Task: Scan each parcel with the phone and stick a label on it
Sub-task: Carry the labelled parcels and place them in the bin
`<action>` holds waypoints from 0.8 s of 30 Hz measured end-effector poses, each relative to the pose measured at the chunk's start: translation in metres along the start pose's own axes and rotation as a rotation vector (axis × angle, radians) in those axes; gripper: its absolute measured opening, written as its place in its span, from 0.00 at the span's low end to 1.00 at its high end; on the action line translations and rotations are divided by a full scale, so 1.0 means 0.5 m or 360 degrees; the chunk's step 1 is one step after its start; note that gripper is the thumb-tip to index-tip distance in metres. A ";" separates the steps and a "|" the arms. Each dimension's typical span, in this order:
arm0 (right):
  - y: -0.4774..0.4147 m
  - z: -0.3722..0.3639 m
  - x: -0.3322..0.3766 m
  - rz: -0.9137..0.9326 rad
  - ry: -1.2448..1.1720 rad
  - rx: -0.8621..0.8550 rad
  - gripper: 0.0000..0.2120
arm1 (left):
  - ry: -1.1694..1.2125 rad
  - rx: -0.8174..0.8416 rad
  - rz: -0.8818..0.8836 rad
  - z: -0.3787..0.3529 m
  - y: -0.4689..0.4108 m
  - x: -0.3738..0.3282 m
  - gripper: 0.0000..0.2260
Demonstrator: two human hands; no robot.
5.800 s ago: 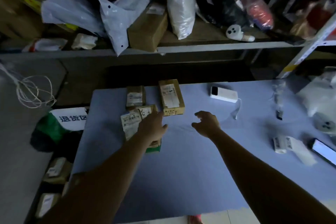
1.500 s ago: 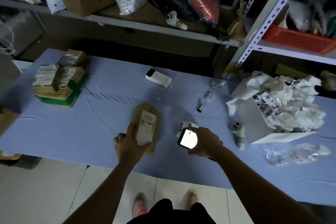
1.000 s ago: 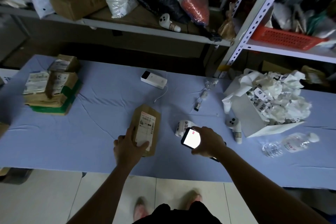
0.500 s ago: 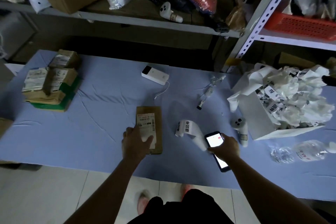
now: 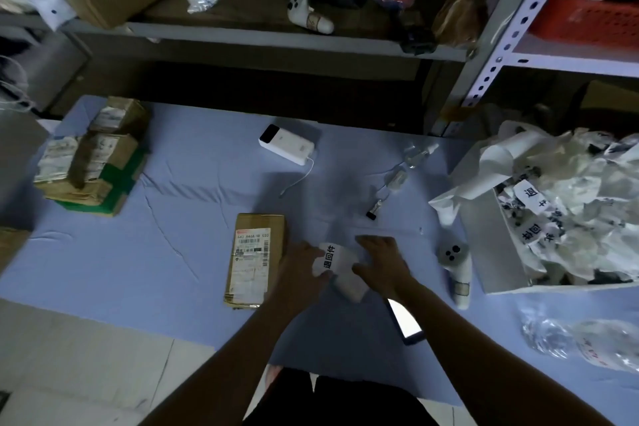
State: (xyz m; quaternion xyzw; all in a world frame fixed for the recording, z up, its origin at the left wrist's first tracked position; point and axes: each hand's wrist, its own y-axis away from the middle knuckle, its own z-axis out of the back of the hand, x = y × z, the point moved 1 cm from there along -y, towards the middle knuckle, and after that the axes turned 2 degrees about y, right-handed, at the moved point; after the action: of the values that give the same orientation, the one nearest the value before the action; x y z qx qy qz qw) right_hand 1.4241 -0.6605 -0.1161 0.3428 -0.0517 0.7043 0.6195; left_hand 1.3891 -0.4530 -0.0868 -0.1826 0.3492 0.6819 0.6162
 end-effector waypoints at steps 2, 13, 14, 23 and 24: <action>-0.017 -0.005 0.029 0.0145 -0.0177 0.0022 0.18 | 0.0046 -0.0044 -0.0018 -0.011 0.004 0.004 0.19; -0.013 -0.009 0.119 0.0289 -0.0894 0.0108 0.08 | -0.0009 -0.0244 -0.0075 0.028 0.024 0.004 0.12; -0.012 -0.002 0.128 0.0290 -0.0914 0.0076 0.07 | -0.0019 -0.0244 -0.0055 0.034 0.022 0.004 0.14; 0.026 0.012 0.181 0.0274 -0.0741 -0.0053 0.08 | 0.0266 -0.0089 -0.0142 0.084 0.012 0.013 0.08; 0.032 0.009 0.181 0.0245 -0.0736 -0.0045 0.08 | 0.0298 -0.0064 -0.0159 0.086 0.013 0.015 0.08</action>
State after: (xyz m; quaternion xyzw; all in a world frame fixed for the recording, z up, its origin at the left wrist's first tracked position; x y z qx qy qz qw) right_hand 1.4115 -0.5905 -0.0576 0.4812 -0.2281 0.6514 0.5406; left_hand 1.3891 -0.4175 -0.0607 -0.2751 0.3820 0.6372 0.6102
